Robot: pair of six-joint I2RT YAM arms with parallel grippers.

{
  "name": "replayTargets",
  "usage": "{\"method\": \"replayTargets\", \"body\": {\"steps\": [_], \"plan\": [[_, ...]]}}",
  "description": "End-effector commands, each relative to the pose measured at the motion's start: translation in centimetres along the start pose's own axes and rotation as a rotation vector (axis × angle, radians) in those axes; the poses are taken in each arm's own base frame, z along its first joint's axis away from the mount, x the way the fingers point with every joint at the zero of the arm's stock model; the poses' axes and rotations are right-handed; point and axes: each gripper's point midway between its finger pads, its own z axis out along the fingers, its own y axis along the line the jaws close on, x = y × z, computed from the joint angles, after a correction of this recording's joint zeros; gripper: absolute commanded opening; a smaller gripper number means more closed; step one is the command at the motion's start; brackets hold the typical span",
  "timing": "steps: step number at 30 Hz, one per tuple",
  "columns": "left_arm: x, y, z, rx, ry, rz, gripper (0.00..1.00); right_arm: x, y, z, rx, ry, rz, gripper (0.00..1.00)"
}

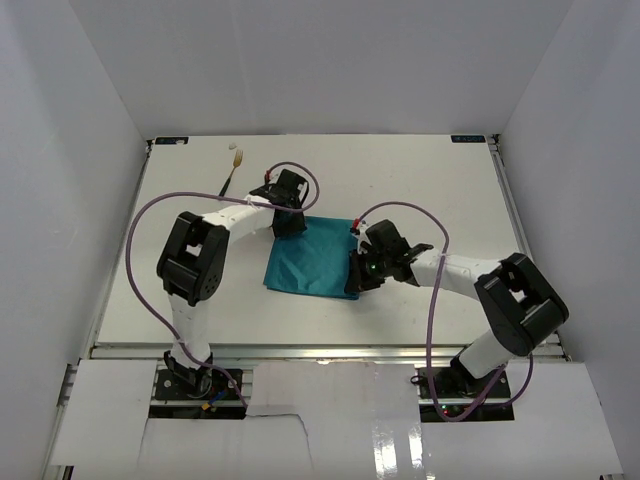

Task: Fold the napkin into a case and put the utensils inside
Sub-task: Fold the napkin at the center of the board.

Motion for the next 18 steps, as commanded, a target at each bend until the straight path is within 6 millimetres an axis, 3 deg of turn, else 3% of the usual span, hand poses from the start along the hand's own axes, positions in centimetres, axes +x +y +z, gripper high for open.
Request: {"method": "replayTargets", "body": {"steps": [1, 6, 9, 12, 18], "plan": [[-2.0, 0.0, 0.5, -0.004, -0.040, -0.034, 0.52, 1.0, -1.5, 1.2, 0.063, 0.044, 0.039, 0.19], [-1.5, 2.0, 2.0, -0.064, -0.020, -0.053, 0.49, 0.8, -3.1, 1.0, 0.158, 0.042, 0.044, 0.18], [0.0, 2.9, 2.1, -0.083, 0.010, -0.066, 0.49, 0.7, -4.3, 0.6, 0.218, 0.054, 0.042, 0.18], [1.3, 3.6, 1.4, -0.086, 0.032, -0.085, 0.48, 0.1, -5.9, 0.1, 0.268, 0.050, 0.044, 0.18], [2.8, 4.7, -2.0, -0.080, 0.028, -0.112, 0.50, -2.6, -9.2, -1.7, 0.340, -0.008, 0.021, 0.18]]}}
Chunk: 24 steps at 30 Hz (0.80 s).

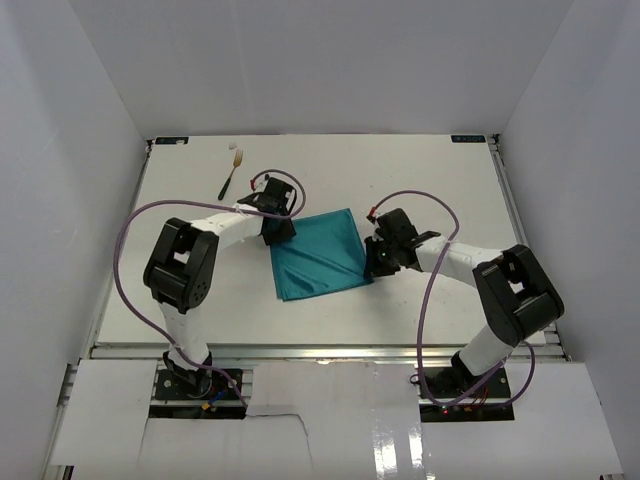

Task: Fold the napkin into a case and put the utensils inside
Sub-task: Fold the napkin at the center of the board.

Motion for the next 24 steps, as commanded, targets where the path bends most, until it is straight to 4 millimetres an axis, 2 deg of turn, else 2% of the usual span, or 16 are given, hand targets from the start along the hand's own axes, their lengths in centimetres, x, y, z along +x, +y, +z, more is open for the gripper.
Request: {"method": "replayTargets", "body": {"steps": [1, 3, 4, 5, 10, 11, 13, 16, 19, 22, 24], "plan": [[1.6, 1.5, -2.6, -0.026, 0.029, -0.006, 0.51, -1.4, -3.4, -0.7, 0.114, -0.009, -0.041, 0.18], [0.6, 0.5, -4.1, 0.012, -0.009, 0.001, 0.56, -2.9, -3.6, -1.1, 0.126, -0.029, -0.083, 0.19], [0.3, 0.1, -4.5, 0.019, -0.023, 0.016, 0.59, -2.9, -3.6, -1.3, 0.128, -0.011, -0.100, 0.20], [-0.5, -0.4, -4.9, 0.030, -0.046, 0.021, 0.65, -4.0, -2.9, -1.7, 0.105, -0.030, -0.131, 0.23], [-1.8, -0.9, -5.9, 0.047, -0.083, 0.035, 0.69, -6.0, 0.3, -3.9, -0.022, -0.096, -0.193, 0.28], [-1.9, -0.9, -6.1, 0.047, -0.089, 0.031, 0.70, -6.2, 0.9, -4.2, -0.038, -0.108, -0.208, 0.32], [-2.2, -0.4, -6.5, 0.031, -0.110, 0.026, 0.71, -6.2, 2.0, -4.9, -0.057, -0.129, -0.245, 0.34], [-2.5, 1.0, -6.1, -0.023, -0.129, 0.016, 0.72, -5.4, 2.6, -4.9, -0.071, -0.119, -0.251, 0.35], [-2.7, 1.7, -5.5, -0.045, -0.124, 0.003, 0.72, -4.6, 2.0, -4.2, -0.048, -0.103, -0.235, 0.37], [-3.4, 1.4, -5.2, -0.032, -0.127, 0.001, 0.72, -4.0, 1.3, -3.2, -0.021, -0.062, -0.221, 0.36], [-3.4, 1.3, -4.6, -0.032, -0.119, 0.004, 0.66, -3.5, 1.1, -2.4, -0.021, -0.037, -0.207, 0.36]]}}
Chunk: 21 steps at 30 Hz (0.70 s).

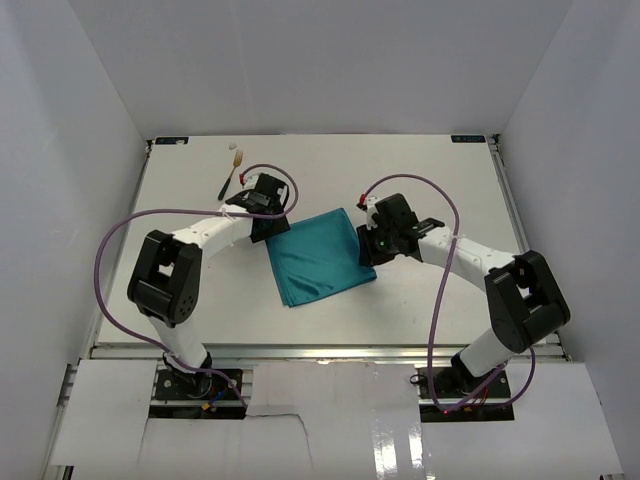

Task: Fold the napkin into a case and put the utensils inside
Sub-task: Fold the napkin at the center of the board.

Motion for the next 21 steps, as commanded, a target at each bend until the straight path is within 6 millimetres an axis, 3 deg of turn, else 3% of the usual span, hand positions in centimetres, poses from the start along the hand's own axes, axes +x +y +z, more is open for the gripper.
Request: {"method": "replayTargets", "body": {"steps": [1, 8, 9, 12, 16, 19, 21], "plan": [[-1.8, -0.4, -0.1, 0.005, -0.040, -0.004, 0.64, 1.2, -0.6, 1.1, 0.020, 0.048, 0.032, 0.35], [-1.4, 0.9, 2.2, -0.054, -0.017, -0.012, 0.46, 3.5, -1.2, 3.1, 0.047, 0.136, 0.119, 0.26], [-1.1, 1.2, 2.8, -0.072, -0.015, -0.009, 0.38, 3.9, -1.4, 3.4, 0.055, 0.150, 0.126, 0.26], [-0.6, 1.7, 3.6, -0.097, -0.003, -0.004, 0.31, 4.4, -2.1, 3.9, 0.080, 0.168, 0.136, 0.25], [0.7, 1.6, 4.7, -0.094, 0.041, -0.014, 0.14, 4.6, -3.1, 4.3, 0.106, 0.182, 0.159, 0.24], [1.4, 0.7, 4.7, -0.047, 0.072, -0.014, 0.13, 4.6, -4.8, 4.3, 0.154, 0.179, 0.186, 0.24], [1.7, 0.2, 4.3, -0.015, 0.086, -0.014, 0.17, 4.3, -6.2, 4.3, 0.186, 0.168, 0.196, 0.24]]}}
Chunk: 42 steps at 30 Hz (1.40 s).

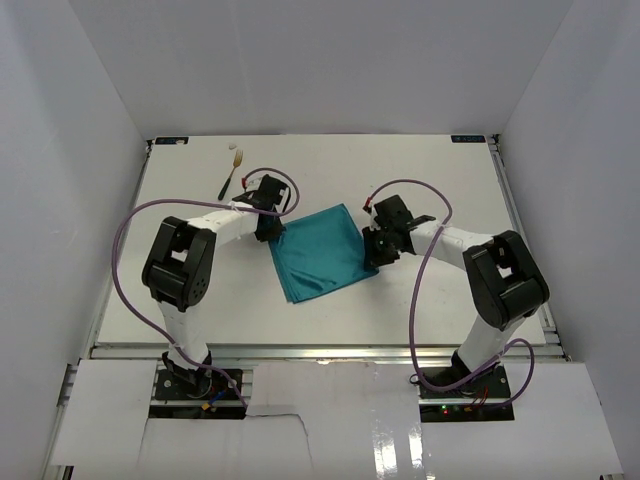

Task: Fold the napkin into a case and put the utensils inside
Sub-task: Fold the napkin at the center of the board.

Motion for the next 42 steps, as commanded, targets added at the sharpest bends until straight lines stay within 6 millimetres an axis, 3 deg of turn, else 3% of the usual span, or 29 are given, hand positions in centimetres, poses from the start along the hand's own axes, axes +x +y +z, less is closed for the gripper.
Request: {"method": "replayTargets", "body": {"steps": [1, 5, 8, 9, 11, 14, 16, 18, 22, 26, 30, 32, 42], "plan": [[0.9, -1.4, -0.2, 0.074, 0.052, -0.003, 0.19, 0.4, -3.9, 0.9, 0.124, 0.024, 0.031, 0.24], [-0.5, -4.0, -2.9, 0.175, 0.014, 0.020, 0.33, -0.7, -5.0, 1.0, 0.146, 0.016, -0.006, 0.24], [-2.5, -5.2, -5.7, 0.238, -0.045, 0.015, 0.47, -2.0, -4.3, 0.2, 0.118, -0.013, -0.036, 0.25], [-3.5, -5.5, -7.2, 0.266, -0.076, 0.007, 0.55, -2.8, -3.8, -0.7, 0.102, -0.048, -0.053, 0.25], [-4.2, -5.4, -8.4, 0.278, -0.103, -0.001, 0.68, -3.8, -2.9, -1.9, 0.069, -0.090, -0.078, 0.27], [-5.1, -5.2, -10.6, 0.307, -0.143, -0.011, 0.80, -5.1, -1.6, -4.6, 0.035, -0.167, -0.121, 0.30], [-5.3, -4.7, -11.9, 0.317, -0.159, -0.025, 0.98, -6.3, -0.5, -6.8, 0.015, -0.231, -0.160, 0.31], [-5.0, -4.1, -12.7, 0.312, -0.159, -0.055, 0.98, -7.1, 1.2, -8.8, -0.014, -0.295, -0.224, 0.33], [-3.4, -2.3, -13.7, 0.310, -0.147, -0.096, 0.98, -7.1, 3.3, -10.1, -0.023, -0.353, -0.350, 0.41], [-2.8, -0.5, -14.6, 0.277, -0.158, -0.113, 0.98, -6.4, 5.0, -10.0, -0.011, -0.334, -0.393, 0.47], [-0.8, 1.0, -14.7, 0.257, -0.116, -0.123, 0.98, -6.2, 7.6, -10.1, -0.021, -0.348, -0.483, 0.46], [0.2, 1.9, -14.4, 0.239, -0.104, -0.129, 0.98, -6.3, 8.2, -9.8, 0.009, -0.337, -0.507, 0.47], [1.4, 3.9, -15.1, 0.210, -0.112, -0.138, 0.98, -5.2, 10.9, -9.0, -0.029, -0.300, -0.558, 0.48]]}}
